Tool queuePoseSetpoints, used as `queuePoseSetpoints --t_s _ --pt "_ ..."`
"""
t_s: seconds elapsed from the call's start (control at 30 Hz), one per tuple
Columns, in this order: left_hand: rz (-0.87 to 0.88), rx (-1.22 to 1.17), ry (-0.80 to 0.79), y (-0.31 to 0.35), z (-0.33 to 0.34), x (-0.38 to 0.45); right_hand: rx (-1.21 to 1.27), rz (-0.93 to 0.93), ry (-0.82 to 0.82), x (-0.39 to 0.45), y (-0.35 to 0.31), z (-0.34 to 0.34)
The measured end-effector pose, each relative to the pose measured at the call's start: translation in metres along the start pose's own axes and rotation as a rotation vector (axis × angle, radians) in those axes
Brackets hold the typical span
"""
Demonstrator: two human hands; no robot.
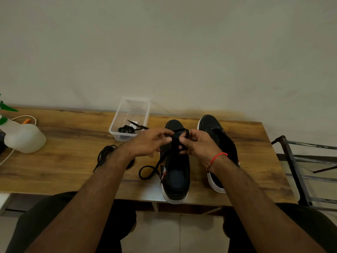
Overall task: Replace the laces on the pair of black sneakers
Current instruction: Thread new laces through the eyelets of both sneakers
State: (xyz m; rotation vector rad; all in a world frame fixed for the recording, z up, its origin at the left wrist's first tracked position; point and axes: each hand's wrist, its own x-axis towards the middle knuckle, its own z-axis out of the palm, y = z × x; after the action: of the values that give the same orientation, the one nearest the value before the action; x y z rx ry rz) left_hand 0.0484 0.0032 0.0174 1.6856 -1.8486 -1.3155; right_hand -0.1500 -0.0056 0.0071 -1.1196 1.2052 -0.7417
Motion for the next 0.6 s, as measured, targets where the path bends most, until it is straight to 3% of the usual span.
queuePoseSetpoints --t_s 0.13,0.3,0.43,0.6 --pt "0.101 0.078 -0.051 0.0 0.013 0.005 -0.014 -0.01 -0.007 0.0 0.001 0.0" --pt "0.095 0.118 0.113 -0.002 0.016 0.01 0.026 -0.022 -0.03 0.0 0.001 -0.001" --pt "0.052 0.169 0.155 -0.006 0.011 0.01 0.052 -0.009 0.002 -0.001 -0.001 0.0" --pt "0.036 -0.103 0.305 0.001 0.0 0.003 0.021 0.009 -0.016 -0.001 -0.002 0.003"
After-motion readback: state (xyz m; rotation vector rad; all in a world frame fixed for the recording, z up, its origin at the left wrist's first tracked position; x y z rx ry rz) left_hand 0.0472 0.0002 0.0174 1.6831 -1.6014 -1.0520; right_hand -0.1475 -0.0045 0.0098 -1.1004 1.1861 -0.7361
